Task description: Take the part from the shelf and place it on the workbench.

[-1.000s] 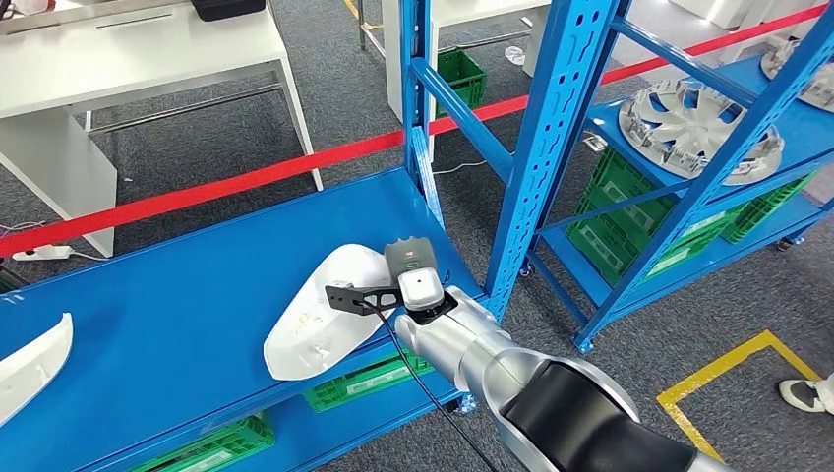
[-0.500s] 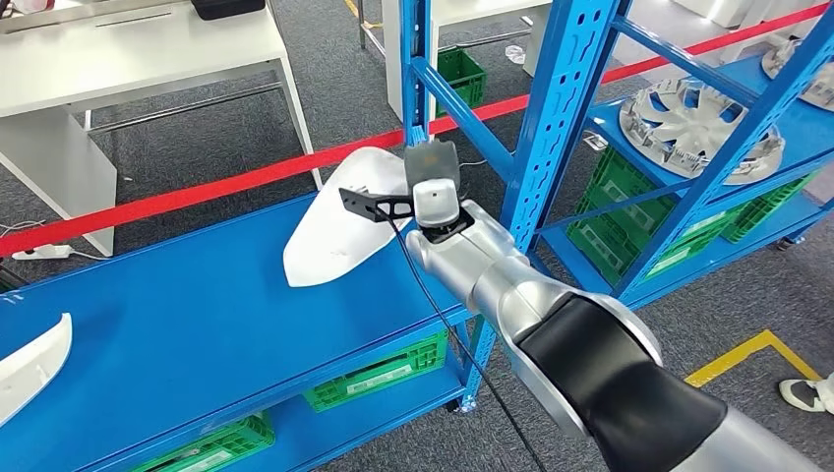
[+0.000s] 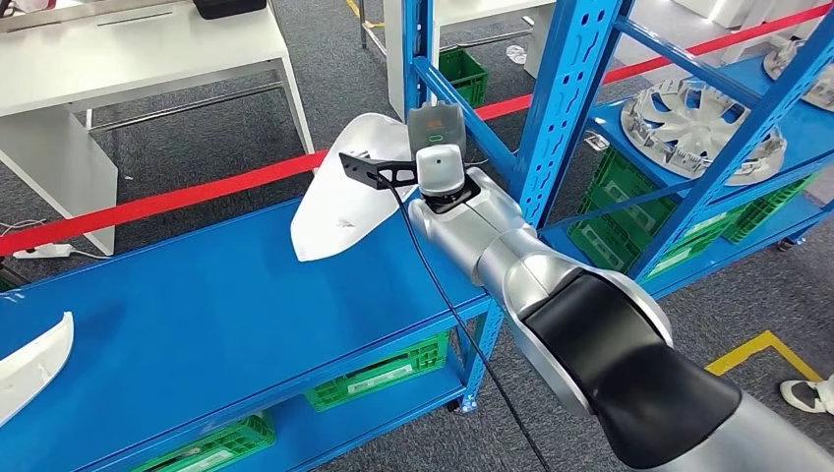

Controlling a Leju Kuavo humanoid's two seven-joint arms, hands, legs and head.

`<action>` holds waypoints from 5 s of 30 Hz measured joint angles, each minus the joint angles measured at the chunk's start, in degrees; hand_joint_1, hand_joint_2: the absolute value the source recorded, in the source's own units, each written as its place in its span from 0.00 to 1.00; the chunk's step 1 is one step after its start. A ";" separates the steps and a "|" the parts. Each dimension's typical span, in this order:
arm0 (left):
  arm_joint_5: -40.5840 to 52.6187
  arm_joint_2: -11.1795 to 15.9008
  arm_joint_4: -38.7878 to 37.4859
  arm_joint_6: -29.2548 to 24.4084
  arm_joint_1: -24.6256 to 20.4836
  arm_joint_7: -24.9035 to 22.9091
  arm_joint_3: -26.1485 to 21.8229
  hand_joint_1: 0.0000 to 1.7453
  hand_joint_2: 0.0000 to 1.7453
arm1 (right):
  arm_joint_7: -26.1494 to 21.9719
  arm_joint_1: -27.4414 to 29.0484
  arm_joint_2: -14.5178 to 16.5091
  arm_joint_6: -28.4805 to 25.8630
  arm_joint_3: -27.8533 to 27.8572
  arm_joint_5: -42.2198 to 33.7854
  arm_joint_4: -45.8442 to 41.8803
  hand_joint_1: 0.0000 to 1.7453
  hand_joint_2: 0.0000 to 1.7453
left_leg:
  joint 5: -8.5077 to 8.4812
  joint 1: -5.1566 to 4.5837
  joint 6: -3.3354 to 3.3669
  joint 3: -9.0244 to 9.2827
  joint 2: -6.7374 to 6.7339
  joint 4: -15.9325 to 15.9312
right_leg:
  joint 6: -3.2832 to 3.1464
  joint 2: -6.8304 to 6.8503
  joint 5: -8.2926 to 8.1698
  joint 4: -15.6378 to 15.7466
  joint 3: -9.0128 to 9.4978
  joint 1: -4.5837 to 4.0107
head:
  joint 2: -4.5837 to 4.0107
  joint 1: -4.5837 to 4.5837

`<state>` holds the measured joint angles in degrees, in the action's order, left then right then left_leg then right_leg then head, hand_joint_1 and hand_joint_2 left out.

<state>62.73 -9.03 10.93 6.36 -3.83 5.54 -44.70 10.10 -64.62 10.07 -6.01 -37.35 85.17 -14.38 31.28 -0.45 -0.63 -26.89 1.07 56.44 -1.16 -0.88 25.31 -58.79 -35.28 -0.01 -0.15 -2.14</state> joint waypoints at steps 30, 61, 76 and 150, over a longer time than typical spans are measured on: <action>0.00 -0.10 0.23 0.00 -0.58 0.71 0.00 0.00 1.00 | -1.20 0.62 0.78 -0.61 0.02 2.58 0.00 1.00 1.00 | -0.02 -0.03 -0.01 -0.06 0.12 0.00 | 0.00 0.17 0.00 0.02 0.01 0.04 | 0.00 0.00; 1.98 -0.28 0.83 0.00 -1.46 0.02 0.36 0.00 1.00 | 0.27 2.76 -1.04 -0.22 0.80 3.14 0.00 1.00 1.00 | -0.03 -0.04 -0.02 -0.06 0.20 0.00 | 0.00 0.18 0.00 0.02 -0.01 0.03 | 0.00 0.00; 1.71 -0.28 0.90 0.00 -1.43 0.58 0.45 0.00 1.00 | -0.28 3.35 -1.50 -0.58 0.95 4.78 0.00 1.00 1.00 | -0.03 -0.10 -0.01 -0.09 0.23 0.01 | 0.00 0.21 0.00 0.03 0.00 0.07 | 0.00 0.00; 2.44 -0.60 1.68 0.00 -4.19 -0.92 2.03 0.00 1.00 | -4.31 4.00 4.14 -2.89 -10.03 4.78 -0.09 1.00 1.00 | 1.20 0.19 -1.08 -2.24 -0.39 2.54 | -0.50 0.49 -0.38 -1.39 -2.19 0.53 | 0.00 -0.03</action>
<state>65.17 -9.62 12.61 6.36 -8.02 4.62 -42.66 5.79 -60.62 14.21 -8.90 -47.39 89.95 -14.47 32.48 -0.27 -1.71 -29.13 0.69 58.98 -1.66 -0.39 24.92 -60.18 -37.47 0.52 -0.15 -2.17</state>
